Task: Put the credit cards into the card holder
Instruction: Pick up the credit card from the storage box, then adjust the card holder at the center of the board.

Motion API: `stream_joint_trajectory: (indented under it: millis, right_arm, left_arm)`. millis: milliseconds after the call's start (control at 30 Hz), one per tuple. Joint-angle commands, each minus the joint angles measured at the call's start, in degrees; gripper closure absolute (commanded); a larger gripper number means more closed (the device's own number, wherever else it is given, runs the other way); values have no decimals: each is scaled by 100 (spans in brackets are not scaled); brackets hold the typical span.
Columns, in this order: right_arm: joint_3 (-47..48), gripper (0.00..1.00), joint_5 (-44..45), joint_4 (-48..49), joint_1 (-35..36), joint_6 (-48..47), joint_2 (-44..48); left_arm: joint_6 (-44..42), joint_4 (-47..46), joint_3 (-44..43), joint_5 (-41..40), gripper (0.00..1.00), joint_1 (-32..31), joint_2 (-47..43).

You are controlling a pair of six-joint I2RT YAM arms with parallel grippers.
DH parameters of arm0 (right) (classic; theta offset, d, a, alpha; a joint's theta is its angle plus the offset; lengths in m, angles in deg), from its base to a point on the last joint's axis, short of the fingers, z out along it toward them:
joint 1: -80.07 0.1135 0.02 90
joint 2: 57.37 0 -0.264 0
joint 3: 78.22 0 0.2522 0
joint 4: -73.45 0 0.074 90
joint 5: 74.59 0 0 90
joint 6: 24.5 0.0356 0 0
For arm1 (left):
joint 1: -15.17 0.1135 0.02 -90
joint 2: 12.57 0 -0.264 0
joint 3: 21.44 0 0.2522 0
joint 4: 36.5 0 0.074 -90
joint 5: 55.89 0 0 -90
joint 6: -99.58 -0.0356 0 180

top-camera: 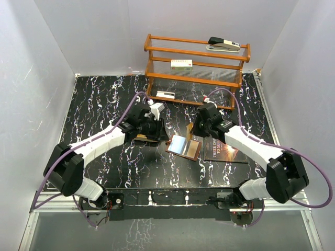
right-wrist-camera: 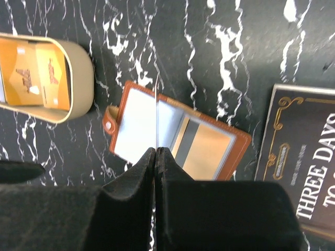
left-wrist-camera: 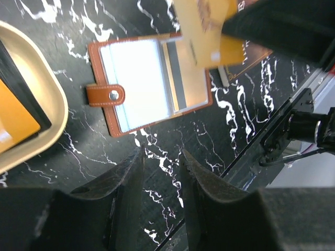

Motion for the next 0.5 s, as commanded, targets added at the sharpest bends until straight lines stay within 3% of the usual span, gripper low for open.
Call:
stream_joint_trajectory:
  millis: [0, 267, 467]
  right_arm:
    - [26, 100, -163, 920, -230, -436, -244]
    - [-166, 100, 368, 1996, -244, -899, -972]
    - [-309, 100, -486, 2218, -228, -1352, -1163]
  left_arm:
    - [326, -385, 335, -110, 69, -188, 115]
    - [476, -661, 752, -250, 69, -446, 277]
    - [387, -475, 746, -488, 69, -477, 272]
